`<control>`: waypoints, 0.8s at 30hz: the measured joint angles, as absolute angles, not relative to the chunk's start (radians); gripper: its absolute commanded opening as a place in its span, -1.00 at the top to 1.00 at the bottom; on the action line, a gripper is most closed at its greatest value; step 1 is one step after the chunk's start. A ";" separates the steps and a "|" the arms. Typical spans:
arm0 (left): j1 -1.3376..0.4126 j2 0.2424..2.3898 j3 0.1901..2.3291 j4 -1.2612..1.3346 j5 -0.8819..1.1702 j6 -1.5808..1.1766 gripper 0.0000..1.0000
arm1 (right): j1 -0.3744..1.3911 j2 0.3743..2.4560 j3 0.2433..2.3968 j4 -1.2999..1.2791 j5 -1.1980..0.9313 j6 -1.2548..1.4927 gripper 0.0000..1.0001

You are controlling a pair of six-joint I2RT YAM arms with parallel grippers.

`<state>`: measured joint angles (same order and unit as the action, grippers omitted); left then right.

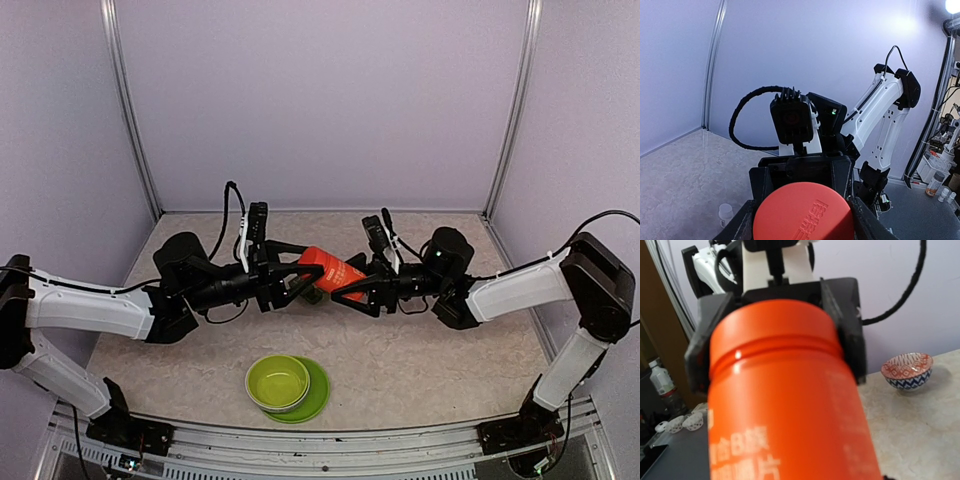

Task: Sort the pills into containers
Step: Pass from the left arm to the right

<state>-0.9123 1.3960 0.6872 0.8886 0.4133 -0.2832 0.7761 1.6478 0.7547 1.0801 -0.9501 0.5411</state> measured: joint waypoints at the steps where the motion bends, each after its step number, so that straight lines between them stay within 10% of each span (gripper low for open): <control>1: -0.912 1.396 0.687 0.890 0.413 -0.283 0.56 | 0.780 1.650 0.759 1.082 -0.950 0.542 -0.37; 7: -0.912 1.396 0.685 0.892 0.413 -0.283 0.57 | 0.793 1.665 0.775 1.087 -0.951 0.544 -0.27; 13: -0.913 1.394 0.683 0.904 0.419 -0.301 0.56 | 0.793 1.672 0.775 1.110 -0.967 0.537 0.27; 24: -0.920 1.394 0.693 0.878 0.376 -0.358 0.55 | 0.793 1.625 0.775 0.993 -0.909 0.427 0.46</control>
